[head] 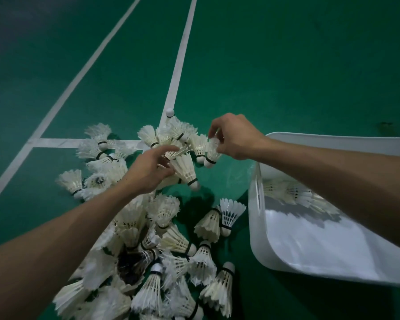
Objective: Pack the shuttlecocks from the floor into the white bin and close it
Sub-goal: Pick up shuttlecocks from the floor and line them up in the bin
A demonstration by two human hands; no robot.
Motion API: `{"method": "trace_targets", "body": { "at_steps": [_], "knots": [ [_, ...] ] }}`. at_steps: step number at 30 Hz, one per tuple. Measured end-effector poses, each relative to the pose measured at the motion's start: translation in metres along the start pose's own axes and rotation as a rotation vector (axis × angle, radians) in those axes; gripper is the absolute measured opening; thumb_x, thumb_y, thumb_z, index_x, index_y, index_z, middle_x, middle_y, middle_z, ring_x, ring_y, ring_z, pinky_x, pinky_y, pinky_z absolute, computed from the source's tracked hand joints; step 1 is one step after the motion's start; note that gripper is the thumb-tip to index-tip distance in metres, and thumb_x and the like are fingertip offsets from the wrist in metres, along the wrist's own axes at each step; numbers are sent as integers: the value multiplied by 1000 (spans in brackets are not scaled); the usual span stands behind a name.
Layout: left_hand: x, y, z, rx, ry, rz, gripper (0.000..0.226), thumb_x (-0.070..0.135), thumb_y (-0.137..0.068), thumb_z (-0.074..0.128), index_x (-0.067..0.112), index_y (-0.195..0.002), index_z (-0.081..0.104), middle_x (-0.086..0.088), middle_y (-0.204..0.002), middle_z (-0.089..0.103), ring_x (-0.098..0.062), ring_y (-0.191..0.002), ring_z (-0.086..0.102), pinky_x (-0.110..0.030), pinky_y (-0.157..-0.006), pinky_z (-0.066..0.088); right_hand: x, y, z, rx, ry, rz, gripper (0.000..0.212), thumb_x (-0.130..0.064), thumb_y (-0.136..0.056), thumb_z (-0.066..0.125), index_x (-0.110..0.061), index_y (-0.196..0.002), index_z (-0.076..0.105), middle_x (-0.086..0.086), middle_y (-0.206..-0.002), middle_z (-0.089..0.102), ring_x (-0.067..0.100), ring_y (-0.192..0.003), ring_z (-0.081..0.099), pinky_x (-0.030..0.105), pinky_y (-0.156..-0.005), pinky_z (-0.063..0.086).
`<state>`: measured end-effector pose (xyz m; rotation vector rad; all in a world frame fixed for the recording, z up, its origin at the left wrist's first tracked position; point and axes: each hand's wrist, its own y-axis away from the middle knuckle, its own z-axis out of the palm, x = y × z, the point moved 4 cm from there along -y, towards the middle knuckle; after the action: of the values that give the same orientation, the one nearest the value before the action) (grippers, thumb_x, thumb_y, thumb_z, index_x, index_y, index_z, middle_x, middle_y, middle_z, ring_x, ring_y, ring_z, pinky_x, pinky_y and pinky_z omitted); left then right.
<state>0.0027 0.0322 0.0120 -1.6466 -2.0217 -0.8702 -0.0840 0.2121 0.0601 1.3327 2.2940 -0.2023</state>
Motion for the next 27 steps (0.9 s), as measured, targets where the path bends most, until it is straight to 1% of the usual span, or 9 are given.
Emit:
{"method": "trace_targets", "body": {
  "at_steps": [3,6,9,11,14,17,20,24,27],
  "knots": [
    [6,4,-5,20,-31,44,56,12,-87,66,39,-131,45,5,-94,65,-10,-85,62,-28,-76,49,-2,7,-8,51,-30,0,32,4,-85,63,-16,-110,67,9,-111,68,21,-94,63,27,-81,50],
    [12,7,-7,16,-56,53,52,12,-89,63,39,-131,45,4,-96,64,-13,-86,62,-29,-77,47,-4,15,-17,103,-98,0,34,1,-87,60,-20,-113,64,8,-112,64,21,-92,61,26,-75,48],
    [17,8,-10,13,8,17,36,17,-93,58,35,-124,53,3,-100,66,-13,-80,65,-22,-59,45,-7,26,-25,109,-183,-12,31,-4,-90,59,-22,-114,63,3,-104,62,18,-89,62,30,-79,52],
    [23,8,-12,28,46,7,30,18,-94,56,31,-121,58,4,-100,66,-9,-75,64,-18,-50,42,-6,31,-29,117,-244,-20,23,-7,-90,62,-21,-107,68,-2,-93,63,11,-80,61,27,-78,50],
    [37,8,-20,85,83,25,32,19,-93,58,31,-123,58,3,-102,67,-10,-81,64,-21,-57,47,-2,38,-36,179,-360,-15,18,-7,-87,66,-19,-100,73,-12,-81,63,2,-71,58,21,-74,47],
    [55,8,-31,159,170,53,32,19,-92,60,31,-122,59,0,-101,69,-15,-87,66,-29,-71,53,6,47,-50,247,-483,10,22,-5,-84,70,-14,-104,72,-10,-86,65,5,-78,63,21,-79,53],
    [80,12,-41,190,266,95,34,15,-91,59,29,-123,59,0,-100,68,-15,-89,66,-32,-80,54,19,61,-71,328,-609,49,27,-3,-79,74,-12,-105,71,-6,-91,65,11,-82,67,26,-83,57],
    [116,18,-44,172,360,155,34,12,-90,59,30,-119,61,1,-97,69,-16,-89,67,-37,-83,55,46,85,-96,420,-657,82,32,0,-73,78,-13,-101,70,2,-98,67,19,-81,69,30,-80,58],
    [143,24,-35,95,375,221,37,11,-90,59,33,-120,60,1,-96,70,-13,-87,68,-29,-77,54,73,107,-111,471,-651,131,33,4,-72,78,-16,-97,69,6,-103,68,18,-76,68,32,-76,57]
  ]
}}
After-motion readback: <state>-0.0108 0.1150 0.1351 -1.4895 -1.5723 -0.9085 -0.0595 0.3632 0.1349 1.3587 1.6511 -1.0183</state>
